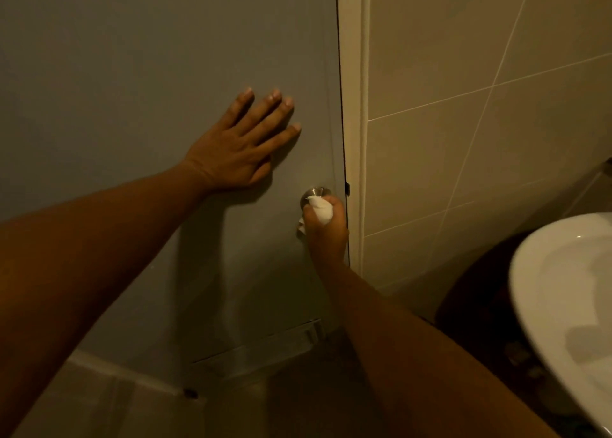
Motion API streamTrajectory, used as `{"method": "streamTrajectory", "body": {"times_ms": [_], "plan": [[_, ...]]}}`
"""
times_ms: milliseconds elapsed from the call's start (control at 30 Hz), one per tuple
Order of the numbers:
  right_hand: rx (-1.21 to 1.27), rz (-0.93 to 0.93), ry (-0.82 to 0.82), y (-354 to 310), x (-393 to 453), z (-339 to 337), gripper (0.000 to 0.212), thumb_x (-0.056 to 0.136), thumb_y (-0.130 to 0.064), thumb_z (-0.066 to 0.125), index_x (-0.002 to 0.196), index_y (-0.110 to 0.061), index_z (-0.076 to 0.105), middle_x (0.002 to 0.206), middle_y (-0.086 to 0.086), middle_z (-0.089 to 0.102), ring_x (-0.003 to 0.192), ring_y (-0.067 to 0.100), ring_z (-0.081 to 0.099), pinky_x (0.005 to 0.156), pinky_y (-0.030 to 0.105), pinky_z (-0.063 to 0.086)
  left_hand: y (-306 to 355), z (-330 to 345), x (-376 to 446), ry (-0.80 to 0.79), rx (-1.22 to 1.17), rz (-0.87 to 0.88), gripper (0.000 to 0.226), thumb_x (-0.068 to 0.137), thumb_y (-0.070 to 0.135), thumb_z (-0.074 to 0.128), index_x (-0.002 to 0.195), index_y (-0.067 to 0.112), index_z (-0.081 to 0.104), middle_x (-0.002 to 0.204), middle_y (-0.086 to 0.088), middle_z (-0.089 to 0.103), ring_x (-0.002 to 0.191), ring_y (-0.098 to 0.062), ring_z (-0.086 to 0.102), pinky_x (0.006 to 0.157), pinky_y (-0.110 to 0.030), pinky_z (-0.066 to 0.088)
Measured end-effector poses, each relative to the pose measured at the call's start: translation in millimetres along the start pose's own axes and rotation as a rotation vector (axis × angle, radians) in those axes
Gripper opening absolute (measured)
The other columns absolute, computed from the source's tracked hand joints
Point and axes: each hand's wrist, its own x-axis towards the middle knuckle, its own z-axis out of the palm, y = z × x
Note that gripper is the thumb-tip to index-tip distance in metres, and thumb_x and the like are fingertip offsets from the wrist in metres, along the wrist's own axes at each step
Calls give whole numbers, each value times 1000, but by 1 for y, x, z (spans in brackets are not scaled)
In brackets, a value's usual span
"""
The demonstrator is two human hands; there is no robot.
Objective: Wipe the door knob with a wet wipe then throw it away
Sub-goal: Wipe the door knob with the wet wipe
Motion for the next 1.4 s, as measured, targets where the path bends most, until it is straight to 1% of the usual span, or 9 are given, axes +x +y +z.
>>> {"method": "streamTrajectory", "body": {"times_ms": [133,300,433,533,767,1000,1200,1267,1400], "plan": [[-179,-79,32,8,-2,5,39,86,-37,62,123,-30,51,102,2,63,86,19,67,68,40,62,-1,3,1,25,25,-3,62,95,39,34,152,14,28,155,-22,30,144,-39,26,117,-54,8],[-772,-381,-155,17,9,-20,48,95,-42,54,137,-20,45,121,2,49,102,14,57,72,8,37,1,7,2,86,26,13,61,95,37,35,151,13,30,154,-23,32,142,-42,31,115,-56,14],[-1043,-432,-349,-3,21,-36,45,96,-41,42,138,-24,42,127,9,47,107,28,55,77,30,44,0,8,2,81,19,15,64,95,40,33,153,15,23,156,-22,27,144,-42,26,117,-52,1],[-1175,-512,-406,-8,19,-36,48,93,-39,50,138,-22,39,132,10,45,112,21,53,88,29,47,0,6,3,93,20,10,64,95,40,34,153,15,24,156,-23,28,144,-42,27,117,-52,2],[-563,-256,-147,-5,2,-14,27,87,-35,62,113,-27,59,112,1,55,92,14,57,73,29,55,0,4,3,86,31,14,63,93,38,39,151,14,30,154,-23,32,142,-42,31,114,-58,19],[149,164,-24,-5,-7,1,53,84,-7,69,127,-27,45,112,5,53,88,26,64,54,27,58,-1,6,2,87,32,10,64,93,38,38,152,14,29,154,-23,31,143,-42,30,115,-57,14],[549,424,-102,-4,-5,-1,67,81,-55,64,137,-21,48,117,13,62,86,23,68,72,39,58,0,5,3,91,26,7,62,93,37,39,150,13,32,154,-22,33,143,-41,31,114,-58,19],[445,442,-114,0,-3,-10,68,85,-64,50,138,-21,50,131,10,61,114,25,63,95,45,52,0,5,3,90,22,8,63,93,37,40,150,13,32,154,-22,33,143,-41,31,114,-58,21],[-68,258,60,5,2,-29,57,90,-59,49,135,-24,48,138,5,44,121,23,52,82,29,54,-1,6,2,97,23,2,62,93,37,37,151,14,30,155,-22,31,144,-41,29,117,-55,12]]}}
